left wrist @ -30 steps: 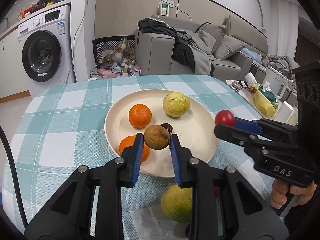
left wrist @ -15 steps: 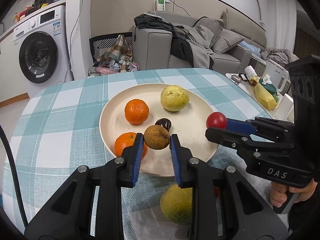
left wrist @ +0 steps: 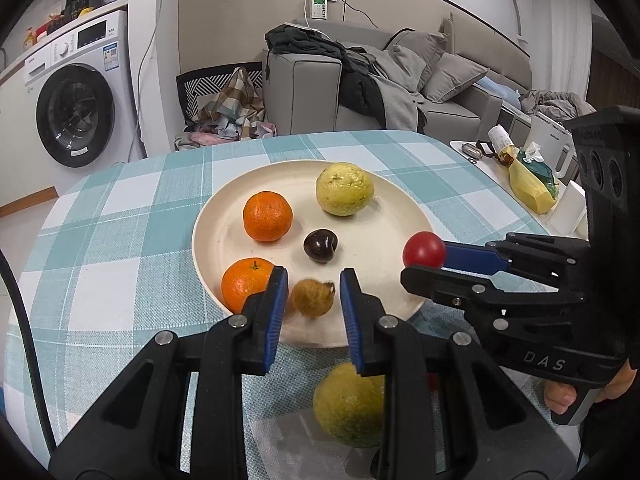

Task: Organize fruits
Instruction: 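Open both grippers to release the tomato and brown fruit onto the plate, then withdraw both open grippers from the plate toward the remaining fruits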

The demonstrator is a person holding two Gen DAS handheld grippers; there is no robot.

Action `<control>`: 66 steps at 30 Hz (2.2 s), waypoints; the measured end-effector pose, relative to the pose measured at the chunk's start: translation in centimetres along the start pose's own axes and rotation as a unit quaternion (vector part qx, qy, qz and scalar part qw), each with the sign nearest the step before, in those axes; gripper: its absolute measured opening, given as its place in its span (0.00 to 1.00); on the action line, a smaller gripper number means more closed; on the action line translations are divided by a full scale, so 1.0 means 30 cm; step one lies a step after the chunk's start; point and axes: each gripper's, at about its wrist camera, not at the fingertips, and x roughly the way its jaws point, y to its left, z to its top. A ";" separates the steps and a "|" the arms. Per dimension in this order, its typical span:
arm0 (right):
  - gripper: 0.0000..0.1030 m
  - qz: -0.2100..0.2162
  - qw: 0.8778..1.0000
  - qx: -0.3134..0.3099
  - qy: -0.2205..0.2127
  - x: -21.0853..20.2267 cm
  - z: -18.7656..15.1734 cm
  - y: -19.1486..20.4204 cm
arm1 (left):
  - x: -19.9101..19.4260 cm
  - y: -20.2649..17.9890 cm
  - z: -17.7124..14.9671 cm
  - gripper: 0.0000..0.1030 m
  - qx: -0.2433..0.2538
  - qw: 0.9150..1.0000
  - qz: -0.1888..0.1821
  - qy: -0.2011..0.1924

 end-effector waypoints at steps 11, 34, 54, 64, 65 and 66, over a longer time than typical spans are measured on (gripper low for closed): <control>0.54 -0.013 1.000 0.004 -0.026 -0.054 -0.010 -0.003 | -0.057 0.007 -0.007 0.62 -0.009 1.000 0.007 -0.017; 1.00 -0.008 1.000 -0.002 -0.028 -0.191 -0.110 0.059 | -0.337 0.000 -0.148 0.99 -0.026 0.999 0.031 -0.036; 0.99 -0.023 0.998 -0.009 0.057 -0.086 -0.150 0.056 | -0.270 0.011 -0.225 0.99 -0.031 0.999 0.015 0.015; 0.77 -0.022 0.994 -0.053 0.092 -0.016 -0.153 0.114 | -0.254 0.040 -0.226 0.96 -0.035 0.999 -0.006 0.027; 0.77 -0.020 0.994 -0.055 0.093 -0.015 -0.153 0.118 | -0.253 0.041 -0.227 0.96 -0.035 0.999 -0.009 0.028; 0.75 -0.020 0.994 -0.056 0.092 -0.014 -0.154 0.121 | -0.255 0.039 -0.228 0.96 -0.035 0.999 -0.012 0.028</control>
